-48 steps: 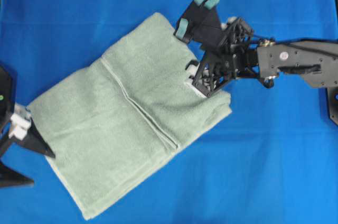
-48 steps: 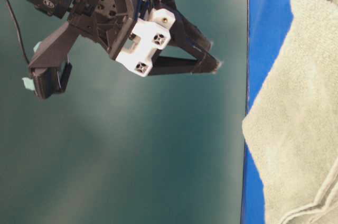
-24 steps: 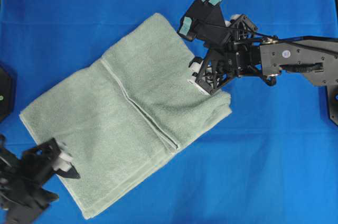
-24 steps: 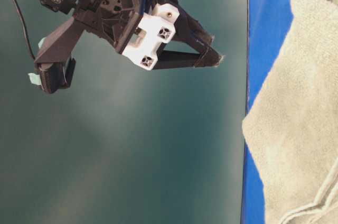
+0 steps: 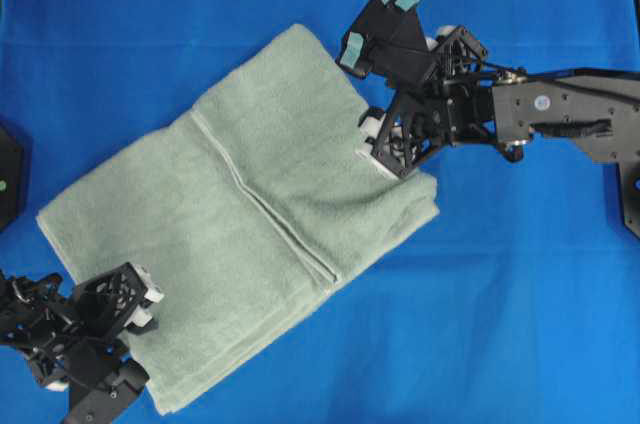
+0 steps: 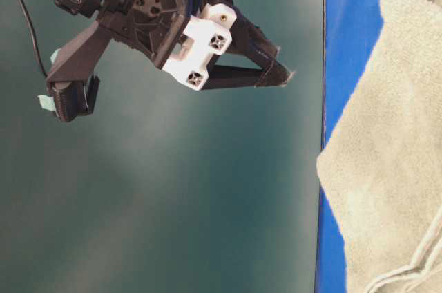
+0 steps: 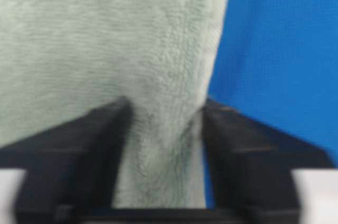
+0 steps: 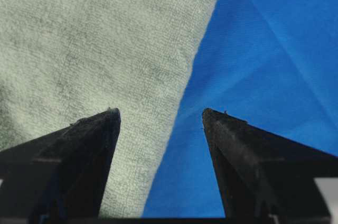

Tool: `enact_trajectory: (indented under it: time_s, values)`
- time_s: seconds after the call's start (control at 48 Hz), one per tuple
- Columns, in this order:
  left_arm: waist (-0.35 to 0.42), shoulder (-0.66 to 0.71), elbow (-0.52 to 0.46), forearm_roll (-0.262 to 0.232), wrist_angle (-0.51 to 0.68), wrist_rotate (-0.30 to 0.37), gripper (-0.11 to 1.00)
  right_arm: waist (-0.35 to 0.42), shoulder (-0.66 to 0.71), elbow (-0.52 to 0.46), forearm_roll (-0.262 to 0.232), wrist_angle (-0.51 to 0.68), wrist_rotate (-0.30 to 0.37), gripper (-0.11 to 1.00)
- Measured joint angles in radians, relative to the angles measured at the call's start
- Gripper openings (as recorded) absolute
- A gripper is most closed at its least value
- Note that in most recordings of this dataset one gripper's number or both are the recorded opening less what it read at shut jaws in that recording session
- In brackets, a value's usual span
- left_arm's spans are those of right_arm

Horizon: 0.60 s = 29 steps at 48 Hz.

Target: Fold a bath towel.

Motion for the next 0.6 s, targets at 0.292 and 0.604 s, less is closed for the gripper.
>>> enact_trajectory:
  time_s: [0.292,0.604]
  values:
    - [0.023,0.002,-0.025,0.006,0.063,0.077,0.07,0.023,-0.002,0.002,0.000,0.000,0.002,0.64]
    - [0.035,-0.109,-0.187,0.026,0.509,0.198,0.07,0.038,-0.025,0.025,0.000,0.012,0.002,0.64]
